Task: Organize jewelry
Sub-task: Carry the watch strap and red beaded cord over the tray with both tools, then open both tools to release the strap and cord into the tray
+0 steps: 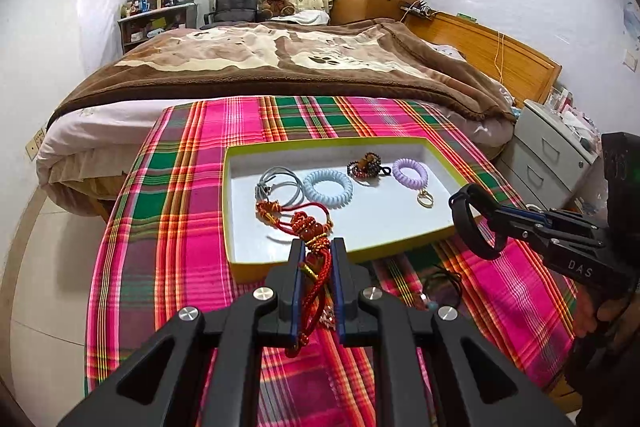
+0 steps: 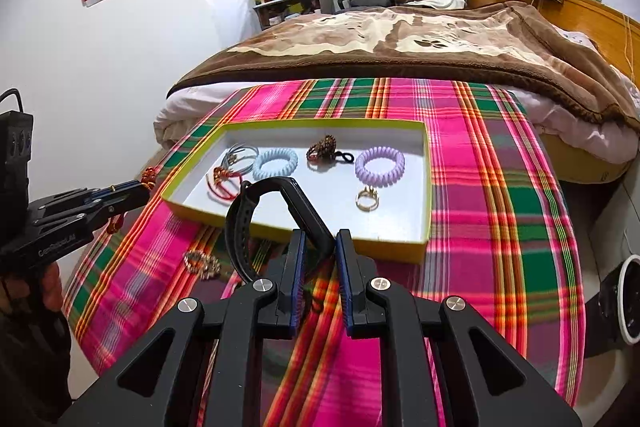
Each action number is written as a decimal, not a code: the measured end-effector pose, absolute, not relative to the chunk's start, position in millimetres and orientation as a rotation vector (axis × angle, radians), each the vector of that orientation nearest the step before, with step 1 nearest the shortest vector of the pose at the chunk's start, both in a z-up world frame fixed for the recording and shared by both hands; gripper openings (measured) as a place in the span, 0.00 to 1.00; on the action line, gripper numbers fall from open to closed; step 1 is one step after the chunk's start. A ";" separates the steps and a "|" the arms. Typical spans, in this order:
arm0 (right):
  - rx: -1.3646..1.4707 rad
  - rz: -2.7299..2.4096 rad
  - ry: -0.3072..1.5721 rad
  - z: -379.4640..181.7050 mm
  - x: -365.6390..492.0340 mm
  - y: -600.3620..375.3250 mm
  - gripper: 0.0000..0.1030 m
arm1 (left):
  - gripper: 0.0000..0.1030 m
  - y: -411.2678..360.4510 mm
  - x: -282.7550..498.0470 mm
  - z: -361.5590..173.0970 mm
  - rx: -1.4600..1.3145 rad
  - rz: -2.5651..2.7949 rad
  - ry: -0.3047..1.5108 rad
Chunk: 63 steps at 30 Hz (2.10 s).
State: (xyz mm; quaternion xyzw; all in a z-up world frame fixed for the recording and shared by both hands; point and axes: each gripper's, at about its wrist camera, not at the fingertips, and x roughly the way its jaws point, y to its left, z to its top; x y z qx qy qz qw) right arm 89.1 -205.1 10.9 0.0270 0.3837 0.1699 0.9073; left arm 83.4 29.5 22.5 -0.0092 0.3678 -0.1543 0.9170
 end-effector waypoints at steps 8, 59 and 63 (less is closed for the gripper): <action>0.044 0.325 0.812 8.9 117.7 -197.2 0.15 | 0.13 38.9 111.2 22.7 -0.044 -0.323 0.779; -0.037 0.261 0.934 -34.8 183.2 -173.8 0.15 | 0.28 14.7 209.2 -29.9 -0.030 -0.345 0.948; -0.031 0.261 0.930 -34.1 183.7 -174.1 0.15 | 0.28 14.9 209.2 -29.1 -0.031 -0.345 0.945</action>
